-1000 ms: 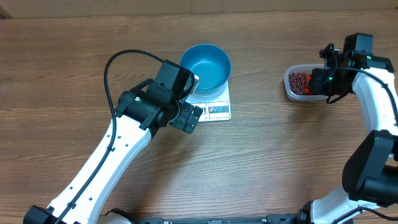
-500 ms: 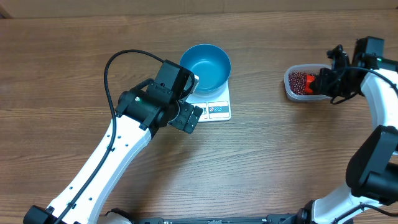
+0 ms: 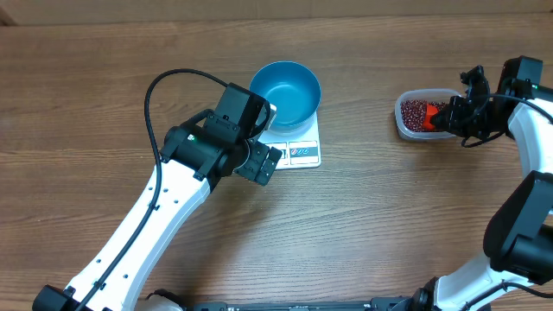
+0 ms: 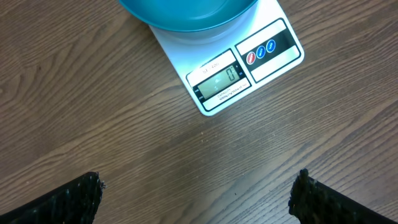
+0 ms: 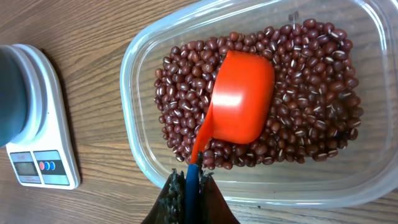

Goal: Scoop item into bowl and weigh 150g on scale
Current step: 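Dip the scoop into the red beans and scoop them up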

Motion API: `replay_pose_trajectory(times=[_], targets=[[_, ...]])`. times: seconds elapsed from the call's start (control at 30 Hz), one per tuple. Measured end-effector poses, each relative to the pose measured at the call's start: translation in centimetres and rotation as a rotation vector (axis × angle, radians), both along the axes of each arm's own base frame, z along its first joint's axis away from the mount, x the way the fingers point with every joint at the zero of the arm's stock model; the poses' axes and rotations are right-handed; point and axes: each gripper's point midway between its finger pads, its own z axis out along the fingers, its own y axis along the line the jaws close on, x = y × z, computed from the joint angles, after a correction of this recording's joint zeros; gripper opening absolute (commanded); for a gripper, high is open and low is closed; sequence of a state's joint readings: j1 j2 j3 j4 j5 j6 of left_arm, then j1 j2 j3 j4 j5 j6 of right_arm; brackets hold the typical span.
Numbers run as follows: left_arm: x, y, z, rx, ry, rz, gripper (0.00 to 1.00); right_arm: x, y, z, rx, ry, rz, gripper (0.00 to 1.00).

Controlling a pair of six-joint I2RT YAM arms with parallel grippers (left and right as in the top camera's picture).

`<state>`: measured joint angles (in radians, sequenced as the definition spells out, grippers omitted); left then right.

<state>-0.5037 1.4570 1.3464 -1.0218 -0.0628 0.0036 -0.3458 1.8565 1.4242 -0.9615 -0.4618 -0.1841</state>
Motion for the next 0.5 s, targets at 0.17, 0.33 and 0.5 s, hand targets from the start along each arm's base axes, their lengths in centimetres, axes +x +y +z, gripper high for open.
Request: replay_pose_trajectory(times=[0.17,0.33,0.5], targets=[[-0.01,0.0,0.0,0.0,0.0,0.0,1.0,-0.04,0.19,0.01,0.015,0.0,0.002,0.04],[-0.01,0.0,0.0,0.0,0.0,0.0,1.0,-0.03,0.8,0.03,0.053,-0.005,0.011,0.04],[-0.01,0.0,0.0,0.0,0.0,0.0,1.0,-0.06,0.87,0.05,0.068,-0.006,0.01,0.03]])
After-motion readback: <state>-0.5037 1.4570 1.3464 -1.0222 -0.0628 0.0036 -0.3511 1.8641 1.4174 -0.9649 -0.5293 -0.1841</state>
